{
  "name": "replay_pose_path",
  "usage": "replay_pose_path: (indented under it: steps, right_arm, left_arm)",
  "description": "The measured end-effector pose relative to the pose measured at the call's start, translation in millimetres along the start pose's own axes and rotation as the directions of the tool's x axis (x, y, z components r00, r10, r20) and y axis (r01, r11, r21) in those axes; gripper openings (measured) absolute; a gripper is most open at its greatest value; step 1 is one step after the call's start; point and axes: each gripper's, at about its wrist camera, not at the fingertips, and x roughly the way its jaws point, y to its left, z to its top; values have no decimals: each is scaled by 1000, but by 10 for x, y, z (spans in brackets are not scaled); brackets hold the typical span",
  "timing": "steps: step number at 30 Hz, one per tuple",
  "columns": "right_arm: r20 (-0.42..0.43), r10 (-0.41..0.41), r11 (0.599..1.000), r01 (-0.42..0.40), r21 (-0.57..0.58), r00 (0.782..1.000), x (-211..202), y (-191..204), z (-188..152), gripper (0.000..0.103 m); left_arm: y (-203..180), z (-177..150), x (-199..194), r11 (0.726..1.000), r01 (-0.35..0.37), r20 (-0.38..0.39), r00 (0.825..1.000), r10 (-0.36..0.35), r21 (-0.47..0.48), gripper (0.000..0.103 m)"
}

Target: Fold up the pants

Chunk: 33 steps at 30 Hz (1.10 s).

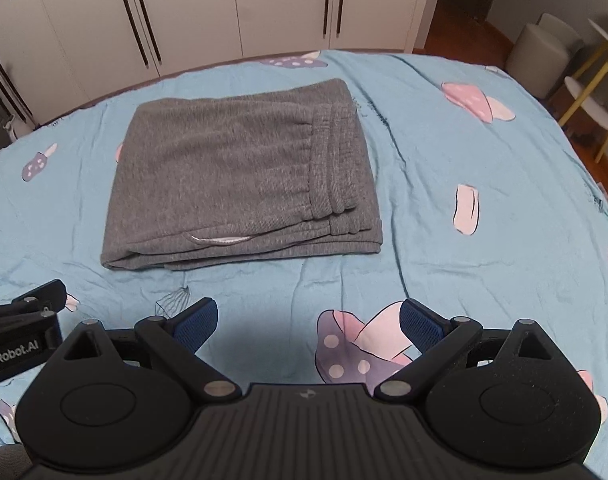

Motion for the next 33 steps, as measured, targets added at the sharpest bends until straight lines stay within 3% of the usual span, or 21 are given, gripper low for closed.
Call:
replay_pose_path:
  steps: [33]
  right_arm:
    - [-31,12,1000,-12,2,999,143,-17,67,98]
  left_arm:
    - [-122,42,91,999,-7,-37,999,9,36,101]
